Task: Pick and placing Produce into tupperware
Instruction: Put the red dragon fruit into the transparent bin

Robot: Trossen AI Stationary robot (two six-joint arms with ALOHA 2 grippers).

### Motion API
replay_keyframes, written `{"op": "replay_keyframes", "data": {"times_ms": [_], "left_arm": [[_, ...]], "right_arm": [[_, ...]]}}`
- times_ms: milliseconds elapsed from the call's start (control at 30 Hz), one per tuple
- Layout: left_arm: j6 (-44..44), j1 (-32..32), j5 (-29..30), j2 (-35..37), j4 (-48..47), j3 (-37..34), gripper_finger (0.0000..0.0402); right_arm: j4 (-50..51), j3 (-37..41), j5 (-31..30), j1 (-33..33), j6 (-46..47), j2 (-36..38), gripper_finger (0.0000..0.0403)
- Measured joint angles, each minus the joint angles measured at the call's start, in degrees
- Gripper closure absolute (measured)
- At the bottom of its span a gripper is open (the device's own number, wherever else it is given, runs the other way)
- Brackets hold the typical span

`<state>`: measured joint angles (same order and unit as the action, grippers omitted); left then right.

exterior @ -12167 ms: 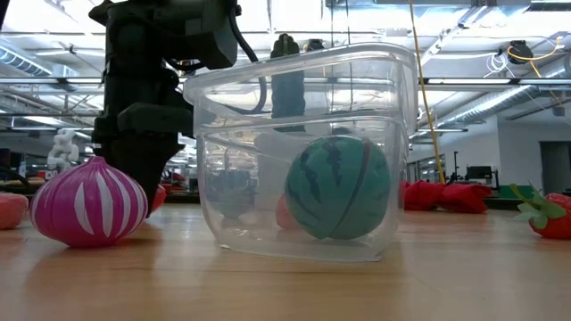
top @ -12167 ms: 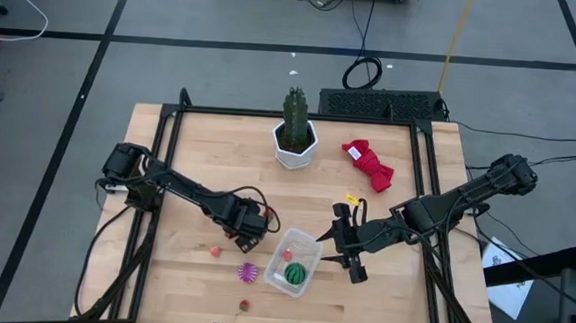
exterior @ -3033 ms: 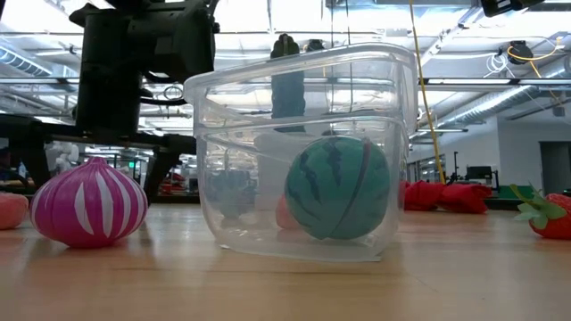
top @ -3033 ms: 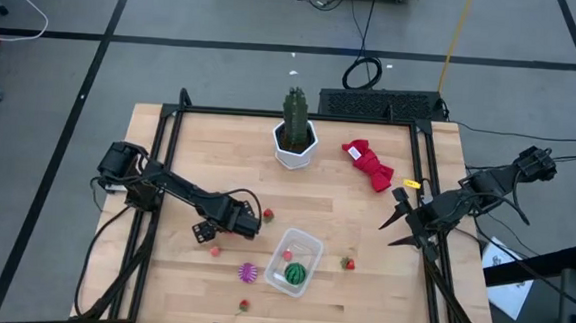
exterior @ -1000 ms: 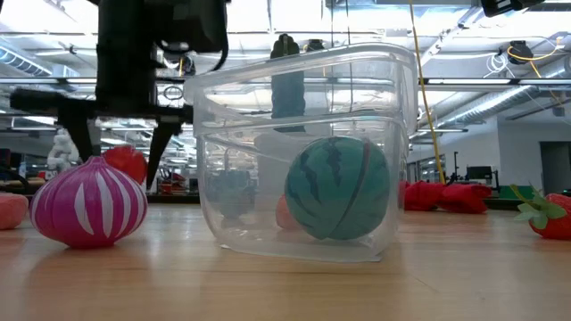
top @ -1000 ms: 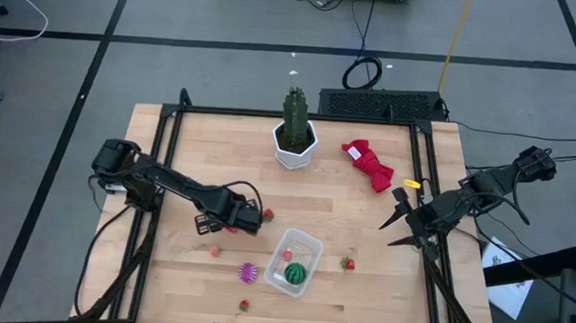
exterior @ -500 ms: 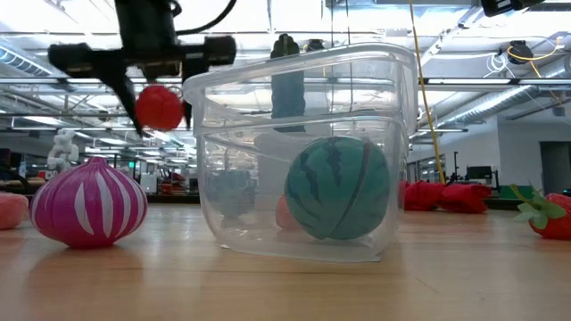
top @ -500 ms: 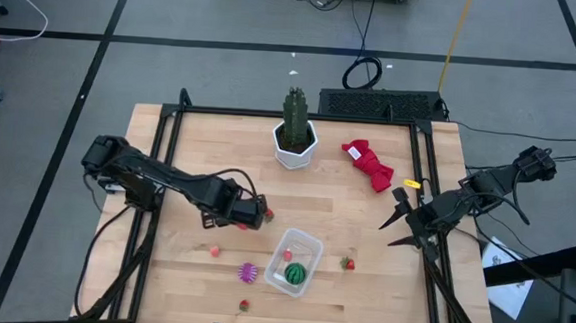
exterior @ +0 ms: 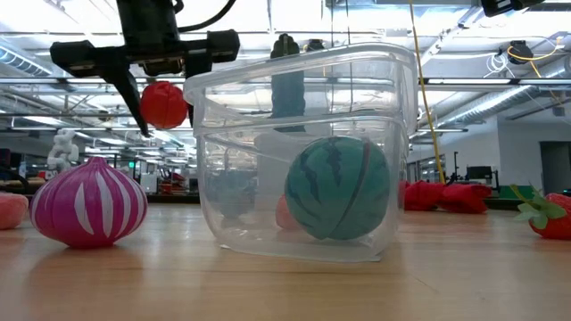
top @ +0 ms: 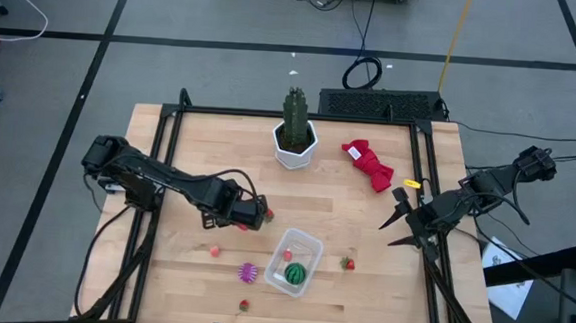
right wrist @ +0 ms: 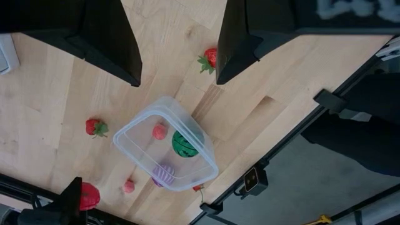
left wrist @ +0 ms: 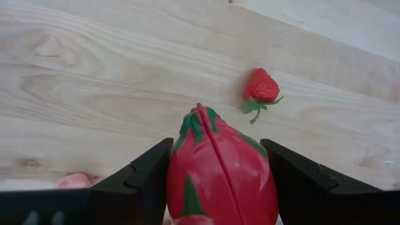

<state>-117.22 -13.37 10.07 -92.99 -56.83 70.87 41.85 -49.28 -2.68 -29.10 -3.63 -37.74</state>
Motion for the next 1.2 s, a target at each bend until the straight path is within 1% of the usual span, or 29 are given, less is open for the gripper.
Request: {"op": "replay_keyframes", "data": {"times_ms": [467,567,800,967,1100,1200], "left_arm": [[2.7,0.0,0.8,0.0,0.5,0.0,0.0174],[4.6,-0.2,2.3,0.0,3.5,0.0,0.0174],[12.8,-0.2,7.1,0.0,13.5,0.0,0.0174],[16.2,-0.2,8.5,0.0,16.4,0.0,0.0174],[18.7,-0.2,8.9,-0.1,13.8,2.8,0.0174],[20.8,-0.2,9.6,-1.8,8.3,8.7,0.0174]], "right_arm": [[0.0,0.0,0.0,0.0,0.0,0.0,0.0206],[0.0,0.0,0.0,0.0,0.0,0.0,0.0206],[0.0,0.0,0.0,0.0,0.0,0.0,0.0206],[0.0,0.0,0.0,0.0,0.0,0.0,0.0206],[-0.2,0.0,0.0,0.0,0.0,0.0,0.0206],[-0.6,0.0,0.0,0.0,0.0,0.0,0.0206]]}}
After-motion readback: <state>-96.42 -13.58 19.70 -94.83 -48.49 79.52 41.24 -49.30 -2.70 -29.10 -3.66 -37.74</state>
